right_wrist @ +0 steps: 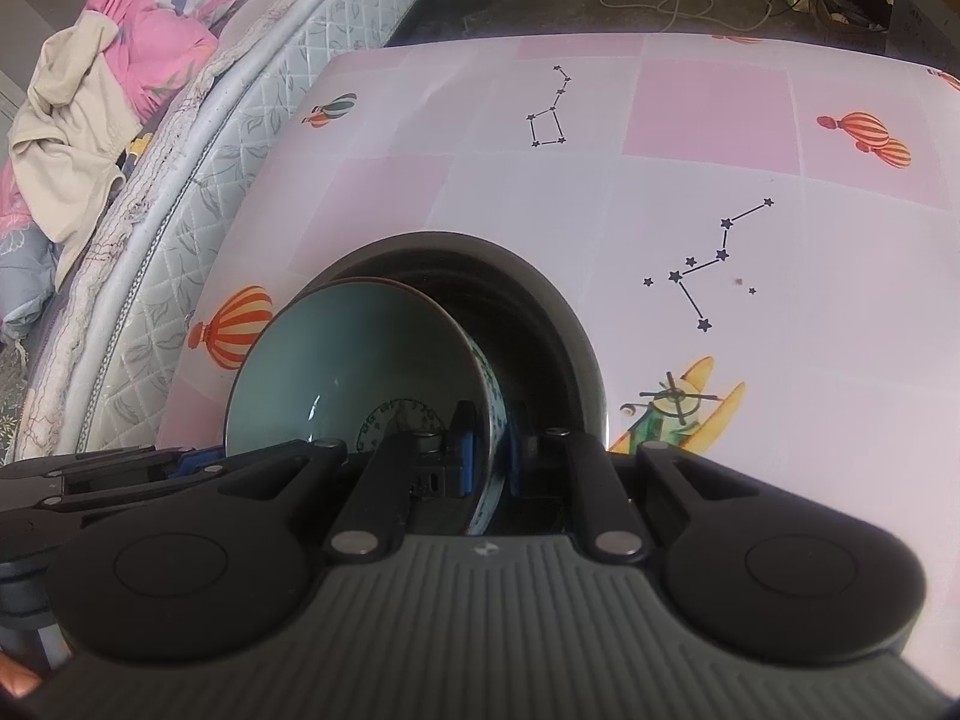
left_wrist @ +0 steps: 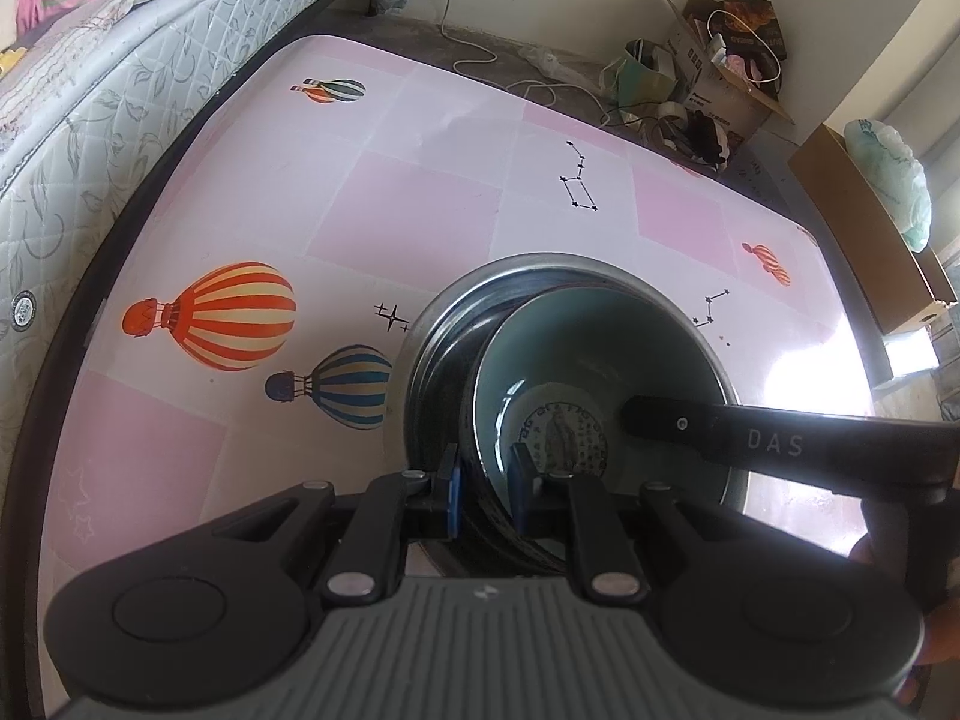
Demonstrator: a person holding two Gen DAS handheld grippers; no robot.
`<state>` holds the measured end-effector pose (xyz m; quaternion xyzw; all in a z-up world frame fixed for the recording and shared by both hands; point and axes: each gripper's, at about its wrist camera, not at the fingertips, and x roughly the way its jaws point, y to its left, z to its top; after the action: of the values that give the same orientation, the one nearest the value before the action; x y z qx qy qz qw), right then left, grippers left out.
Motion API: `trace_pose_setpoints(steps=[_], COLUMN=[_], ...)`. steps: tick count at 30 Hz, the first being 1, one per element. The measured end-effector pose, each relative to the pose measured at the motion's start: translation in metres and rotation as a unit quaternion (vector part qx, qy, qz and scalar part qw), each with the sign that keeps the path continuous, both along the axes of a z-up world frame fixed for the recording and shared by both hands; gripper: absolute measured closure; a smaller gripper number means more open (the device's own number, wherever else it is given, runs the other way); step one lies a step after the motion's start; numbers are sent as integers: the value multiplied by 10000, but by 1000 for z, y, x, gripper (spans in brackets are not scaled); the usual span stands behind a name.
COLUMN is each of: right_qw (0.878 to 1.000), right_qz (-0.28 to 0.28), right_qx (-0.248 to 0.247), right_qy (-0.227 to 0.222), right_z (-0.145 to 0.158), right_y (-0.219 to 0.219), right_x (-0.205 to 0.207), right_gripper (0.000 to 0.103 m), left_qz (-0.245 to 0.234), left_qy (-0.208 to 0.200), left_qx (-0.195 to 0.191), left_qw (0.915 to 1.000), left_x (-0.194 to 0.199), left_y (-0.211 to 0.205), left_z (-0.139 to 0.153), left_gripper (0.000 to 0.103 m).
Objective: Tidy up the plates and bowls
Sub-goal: 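Lower the teal bowl into the stacked steel bowls and open both grippers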
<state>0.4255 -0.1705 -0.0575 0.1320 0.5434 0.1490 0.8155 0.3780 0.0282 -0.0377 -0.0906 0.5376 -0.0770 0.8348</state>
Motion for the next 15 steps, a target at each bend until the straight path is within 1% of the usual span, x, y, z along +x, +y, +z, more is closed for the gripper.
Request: trace_pose_setpoints(steps=[4, 9, 14, 15], right_qw=[10000, 9999, 9999, 9999], right_qz=[-29, -27, -13, -5], right_qx=[-7, 67, 122, 135], right_qy=[-47, -82, -47, -18], right_z=[0, 1, 2, 2], right_y=[-3, -5, -7, -7], right_x=[0, 0, 0, 0], right_gripper=[93, 88, 87, 86], left_qz=[18, 61, 18, -8], left_qy=[-11, -48, -14, -46], left_qx=[16, 15, -254, -274], left_qw=[10000, 10000, 9997, 9996], left_x=[1, 1, 0, -1], left_y=[0, 1, 3, 3], left_z=[-1, -3, 0, 2], left_gripper=[87, 86, 67, 66])
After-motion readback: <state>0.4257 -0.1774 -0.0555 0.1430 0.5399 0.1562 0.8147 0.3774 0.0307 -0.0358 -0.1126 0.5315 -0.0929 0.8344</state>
